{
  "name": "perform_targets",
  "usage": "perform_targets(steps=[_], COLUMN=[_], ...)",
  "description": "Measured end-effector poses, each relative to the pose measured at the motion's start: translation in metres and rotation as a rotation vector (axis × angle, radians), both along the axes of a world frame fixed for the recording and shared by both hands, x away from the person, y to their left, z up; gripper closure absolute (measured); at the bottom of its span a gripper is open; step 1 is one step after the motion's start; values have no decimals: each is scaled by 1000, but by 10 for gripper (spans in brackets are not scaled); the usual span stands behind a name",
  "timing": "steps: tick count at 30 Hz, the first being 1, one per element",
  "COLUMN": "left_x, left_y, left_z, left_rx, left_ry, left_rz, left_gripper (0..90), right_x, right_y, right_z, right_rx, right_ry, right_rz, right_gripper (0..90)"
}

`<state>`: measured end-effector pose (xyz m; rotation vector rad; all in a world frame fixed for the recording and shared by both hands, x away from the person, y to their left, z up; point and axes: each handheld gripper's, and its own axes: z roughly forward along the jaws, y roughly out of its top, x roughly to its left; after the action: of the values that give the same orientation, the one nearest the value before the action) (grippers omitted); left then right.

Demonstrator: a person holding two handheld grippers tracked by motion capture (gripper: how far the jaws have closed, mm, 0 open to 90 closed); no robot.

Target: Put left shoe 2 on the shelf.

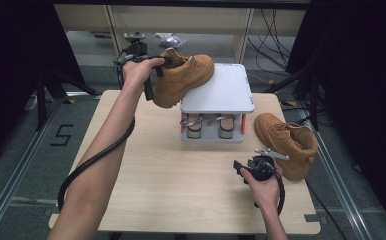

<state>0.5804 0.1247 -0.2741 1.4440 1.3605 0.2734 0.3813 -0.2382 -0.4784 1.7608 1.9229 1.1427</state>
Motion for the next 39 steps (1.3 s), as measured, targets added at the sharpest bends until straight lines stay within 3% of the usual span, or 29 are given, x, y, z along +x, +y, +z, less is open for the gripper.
perform_targets(steps=[9, 11, 14, 17, 18, 24, 26, 27, 29, 37, 38, 39], left_x=[-1, -2, -5, -7, -8, -12, -14, -16, -18, -32, -35, -37], left_y=[1, 2, 4, 5, 6, 11, 12, 13, 16, 31, 34, 36], left_z=[5, 7, 13, 19, 20, 22, 24, 25, 28, 36, 36, 35], left_rx=[19, 12, 16, 16, 17, -5, -13, -21, -42, -44, -51, -66], left_ry=[-18, -21, -44, -60, -64, -75, -79, -82, -92, -139, -146, -157], left_rz=[0, 0, 2, 8, 6, 10, 11, 10, 2, 7, 7, 9], left_gripper=[442, 433, 430, 433, 436, 460, 470, 470, 482, 554, 570, 601], right_x=[0, 0, 1, 0, 0, -1, 1, 0, 1, 0, 0, 1], right_y=[0, 0, 0, 2, 1, 2, 0, 3, 4, 5, 5, 5], right_z=[0, 0, -2, -1, -1, -1, -1, -1, -3, -3, -2, -4], right_rx=[-18, -1, -24, 0, -15, 1, -38, -4, -9, 0, -17, -25], right_ry=[-1, 1, -3, 16, 14, 21, 2, 17, 11, 12, 24, 5], right_rz=[-1, 0, -9, -9, -5, -1, 6, -11, -11, -14, -18, -8], right_gripper=[399, 399, 398, 397, 398, 398, 398, 398, 397, 398, 398, 398])
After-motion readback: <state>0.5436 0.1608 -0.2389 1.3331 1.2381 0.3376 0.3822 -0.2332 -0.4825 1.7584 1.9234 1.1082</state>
